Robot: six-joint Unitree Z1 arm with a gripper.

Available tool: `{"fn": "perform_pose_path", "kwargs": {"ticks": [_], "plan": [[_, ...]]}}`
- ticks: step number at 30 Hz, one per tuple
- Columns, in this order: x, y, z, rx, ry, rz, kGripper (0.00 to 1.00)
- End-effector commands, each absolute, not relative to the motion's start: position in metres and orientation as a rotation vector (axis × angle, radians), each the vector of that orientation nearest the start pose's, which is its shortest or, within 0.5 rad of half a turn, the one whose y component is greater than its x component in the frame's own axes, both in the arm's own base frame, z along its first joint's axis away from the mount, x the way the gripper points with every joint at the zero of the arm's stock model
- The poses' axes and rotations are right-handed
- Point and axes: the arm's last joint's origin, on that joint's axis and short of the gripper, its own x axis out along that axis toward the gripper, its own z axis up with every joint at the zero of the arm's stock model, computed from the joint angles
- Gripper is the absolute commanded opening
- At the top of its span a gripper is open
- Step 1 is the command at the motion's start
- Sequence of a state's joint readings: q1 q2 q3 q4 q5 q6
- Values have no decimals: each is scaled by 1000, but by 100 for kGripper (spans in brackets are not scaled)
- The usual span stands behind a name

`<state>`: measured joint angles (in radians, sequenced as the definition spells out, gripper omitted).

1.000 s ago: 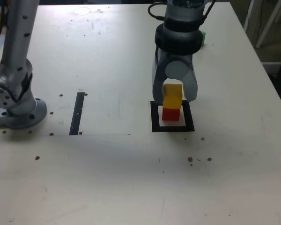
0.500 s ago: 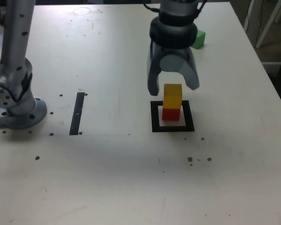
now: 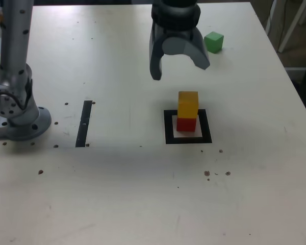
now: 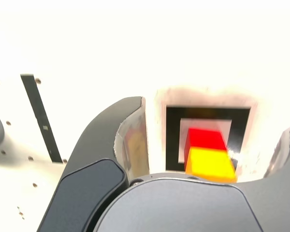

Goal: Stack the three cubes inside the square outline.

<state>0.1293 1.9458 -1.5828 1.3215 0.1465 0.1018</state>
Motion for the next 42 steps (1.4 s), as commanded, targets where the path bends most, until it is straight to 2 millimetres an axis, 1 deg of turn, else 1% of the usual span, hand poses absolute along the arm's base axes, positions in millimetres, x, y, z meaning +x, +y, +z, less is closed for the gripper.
{"fn": "perform_pose_path", "kwargs": {"ticks": [1,9,15,21,28,31,36,42], "plan": [[339,67,286,114,1689,94,100],[357,119,276,166,1669,4,99],[372,151,264,194,1670,-39,99],[380,182,252,230,1678,-65,99],[383,212,249,289,1687,-49,100],[386,224,247,331,1687,-69,100],[394,244,243,390,1672,-105,100],[407,260,235,456,1662,-137,99]]}}
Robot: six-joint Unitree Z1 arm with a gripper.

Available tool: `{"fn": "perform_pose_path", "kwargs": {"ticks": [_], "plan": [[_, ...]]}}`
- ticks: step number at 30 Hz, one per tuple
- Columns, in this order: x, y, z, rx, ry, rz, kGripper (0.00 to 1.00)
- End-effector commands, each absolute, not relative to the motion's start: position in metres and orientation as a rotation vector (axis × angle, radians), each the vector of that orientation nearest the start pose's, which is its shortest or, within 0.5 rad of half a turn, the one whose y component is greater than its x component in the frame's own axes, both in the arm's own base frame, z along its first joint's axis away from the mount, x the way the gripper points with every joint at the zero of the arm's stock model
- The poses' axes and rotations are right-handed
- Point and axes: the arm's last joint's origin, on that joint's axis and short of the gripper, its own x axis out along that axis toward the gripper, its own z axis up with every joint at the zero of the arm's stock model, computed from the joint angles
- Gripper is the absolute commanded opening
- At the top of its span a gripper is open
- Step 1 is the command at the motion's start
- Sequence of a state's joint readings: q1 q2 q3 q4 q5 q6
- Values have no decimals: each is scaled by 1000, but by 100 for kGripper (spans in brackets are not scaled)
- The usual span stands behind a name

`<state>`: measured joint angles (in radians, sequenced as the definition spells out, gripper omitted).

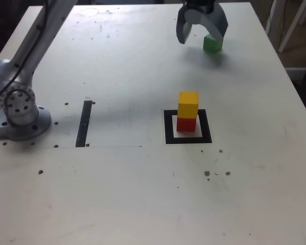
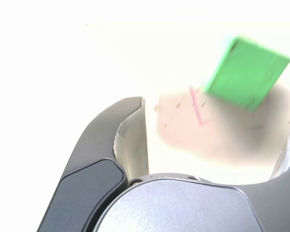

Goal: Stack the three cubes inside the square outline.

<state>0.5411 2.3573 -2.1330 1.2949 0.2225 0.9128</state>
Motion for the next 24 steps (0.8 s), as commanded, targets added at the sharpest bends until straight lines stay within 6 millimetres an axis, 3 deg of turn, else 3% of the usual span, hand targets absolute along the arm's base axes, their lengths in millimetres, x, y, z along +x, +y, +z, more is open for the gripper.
{"fn": "perform_pose_path", "kwargs": {"ticks": [1,12,24], "plan": [[410,262,233,465,1662,-143,99],[432,277,221,520,1638,-195,99],[440,280,222,551,1651,-189,77]]}}
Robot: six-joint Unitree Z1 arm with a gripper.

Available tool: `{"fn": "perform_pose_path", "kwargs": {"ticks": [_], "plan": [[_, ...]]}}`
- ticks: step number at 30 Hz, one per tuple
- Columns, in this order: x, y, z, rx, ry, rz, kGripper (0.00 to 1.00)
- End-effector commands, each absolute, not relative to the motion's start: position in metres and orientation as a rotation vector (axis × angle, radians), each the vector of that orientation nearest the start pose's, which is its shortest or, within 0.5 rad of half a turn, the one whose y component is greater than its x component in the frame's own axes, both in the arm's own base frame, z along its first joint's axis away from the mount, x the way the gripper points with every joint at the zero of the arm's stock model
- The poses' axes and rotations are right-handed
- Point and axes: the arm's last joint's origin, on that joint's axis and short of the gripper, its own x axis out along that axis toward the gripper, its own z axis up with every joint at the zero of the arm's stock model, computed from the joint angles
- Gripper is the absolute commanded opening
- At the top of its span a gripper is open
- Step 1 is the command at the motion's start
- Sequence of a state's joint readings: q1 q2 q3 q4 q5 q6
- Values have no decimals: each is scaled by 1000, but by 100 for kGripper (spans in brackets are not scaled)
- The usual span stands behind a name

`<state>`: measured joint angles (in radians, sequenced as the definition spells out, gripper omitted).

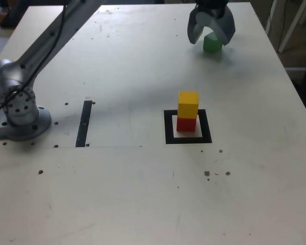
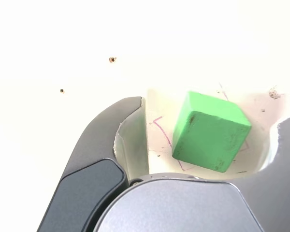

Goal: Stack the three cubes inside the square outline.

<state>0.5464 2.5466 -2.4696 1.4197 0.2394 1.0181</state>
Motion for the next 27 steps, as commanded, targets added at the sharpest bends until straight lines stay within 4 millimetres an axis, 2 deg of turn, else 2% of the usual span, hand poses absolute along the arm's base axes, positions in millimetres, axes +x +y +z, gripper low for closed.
{"fn": "perform_pose_path", "kwargs": {"ticks": [1,7,11,27], "plan": [[441,280,222,553,1649,-187,74],[444,279,223,571,1642,-197,47],[446,278,222,580,1640,-212,37],[449,272,213,580,1653,-247,32]]}}
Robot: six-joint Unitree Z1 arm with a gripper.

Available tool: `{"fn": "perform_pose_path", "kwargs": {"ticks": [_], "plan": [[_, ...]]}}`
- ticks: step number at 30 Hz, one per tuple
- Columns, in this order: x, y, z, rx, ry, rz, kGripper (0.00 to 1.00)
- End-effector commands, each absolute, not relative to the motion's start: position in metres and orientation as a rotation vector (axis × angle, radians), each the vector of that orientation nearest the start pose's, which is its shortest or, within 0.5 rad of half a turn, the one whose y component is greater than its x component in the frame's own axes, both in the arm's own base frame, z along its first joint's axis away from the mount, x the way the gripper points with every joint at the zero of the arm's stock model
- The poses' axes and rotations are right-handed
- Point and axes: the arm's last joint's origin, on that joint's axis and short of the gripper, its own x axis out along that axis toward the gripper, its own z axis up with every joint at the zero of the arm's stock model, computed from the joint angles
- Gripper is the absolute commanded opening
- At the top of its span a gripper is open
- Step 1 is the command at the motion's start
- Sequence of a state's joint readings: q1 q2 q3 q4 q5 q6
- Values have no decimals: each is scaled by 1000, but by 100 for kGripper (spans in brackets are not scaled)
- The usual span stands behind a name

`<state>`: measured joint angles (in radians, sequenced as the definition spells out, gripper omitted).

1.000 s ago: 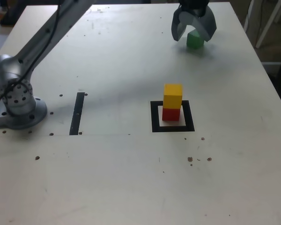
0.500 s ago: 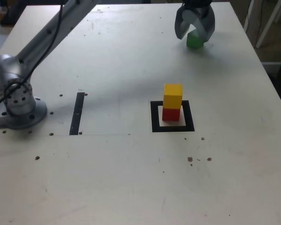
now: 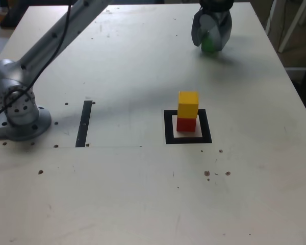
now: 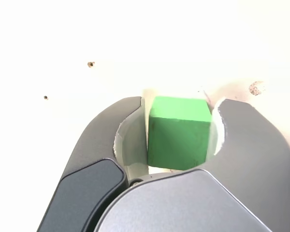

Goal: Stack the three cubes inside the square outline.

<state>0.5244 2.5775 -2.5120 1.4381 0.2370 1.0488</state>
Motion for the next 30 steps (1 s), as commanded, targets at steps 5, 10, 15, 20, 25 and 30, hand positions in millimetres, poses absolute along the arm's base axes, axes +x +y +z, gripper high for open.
{"fn": "perform_pose_path", "kwargs": {"ticks": [5,10,15,20,25,30], "plan": [[448,269,216,571,1648,-248,32],[439,258,233,546,1640,-232,32],[425,235,259,529,1627,-212,32],[411,204,283,528,1613,-200,32],[396,170,305,504,1591,-194,32],[379,137,321,451,1580,-187,32]]}}
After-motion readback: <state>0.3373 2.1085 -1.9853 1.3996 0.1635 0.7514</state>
